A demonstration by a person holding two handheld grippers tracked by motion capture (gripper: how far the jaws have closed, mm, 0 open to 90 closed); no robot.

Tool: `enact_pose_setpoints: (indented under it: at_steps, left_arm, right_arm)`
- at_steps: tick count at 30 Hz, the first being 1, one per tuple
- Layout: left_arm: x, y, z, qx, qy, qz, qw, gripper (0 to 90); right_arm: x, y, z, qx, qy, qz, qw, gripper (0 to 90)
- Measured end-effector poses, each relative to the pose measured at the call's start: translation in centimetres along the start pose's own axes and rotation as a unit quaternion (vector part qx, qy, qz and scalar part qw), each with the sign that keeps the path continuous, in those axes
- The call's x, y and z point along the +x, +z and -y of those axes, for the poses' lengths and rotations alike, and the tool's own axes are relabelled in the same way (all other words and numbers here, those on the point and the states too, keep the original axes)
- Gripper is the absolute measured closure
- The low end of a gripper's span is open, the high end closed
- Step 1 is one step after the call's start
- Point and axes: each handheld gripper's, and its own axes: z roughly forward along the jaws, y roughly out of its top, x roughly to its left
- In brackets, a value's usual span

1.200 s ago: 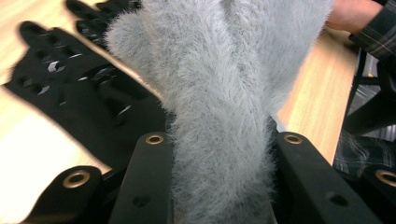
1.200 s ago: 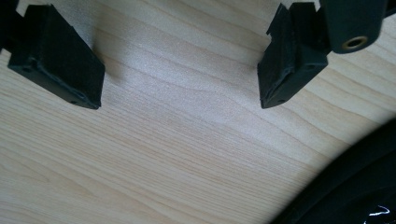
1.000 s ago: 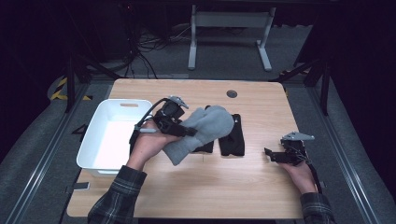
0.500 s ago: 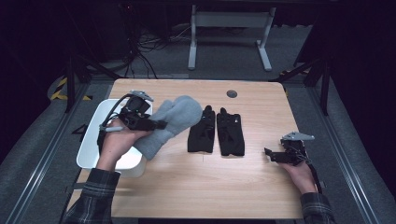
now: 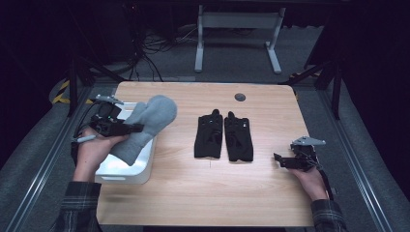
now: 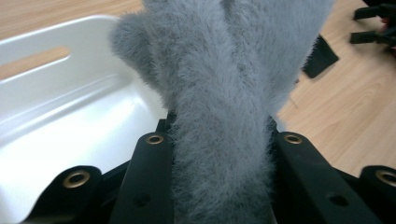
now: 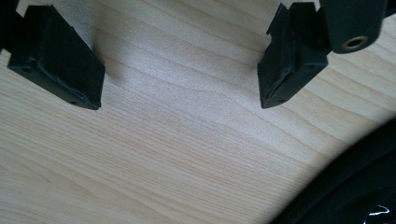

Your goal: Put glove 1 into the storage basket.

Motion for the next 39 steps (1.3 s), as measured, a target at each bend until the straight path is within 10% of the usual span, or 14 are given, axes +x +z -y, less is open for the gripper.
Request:
enact_pose_setpoints:
  at_steps: [10, 24, 39]
  left_arm:
    - [3.8, 0.1, 2.9, 0.011, -0.066, -0.029, 0.9974, 70.1]
    - [6.5, 4.6, 4.1, 0.059, -0.118, -0.046, 0.9902, 68.5]
    - [6.7, 5.4, 4.5, 0.084, -0.101, -0.124, 0.9836, 33.0]
  right_arm:
    - [0.0, 0.0, 0.0, 0.0, 0.0, 0.0, 1.0, 15.4]
    - [0.0, 0.0, 0.0, 0.0, 0.0, 0.0, 1.0, 15.4]
    - [0.0, 0.0, 0.0, 0.0, 0.0, 0.0, 1.0, 15.5]
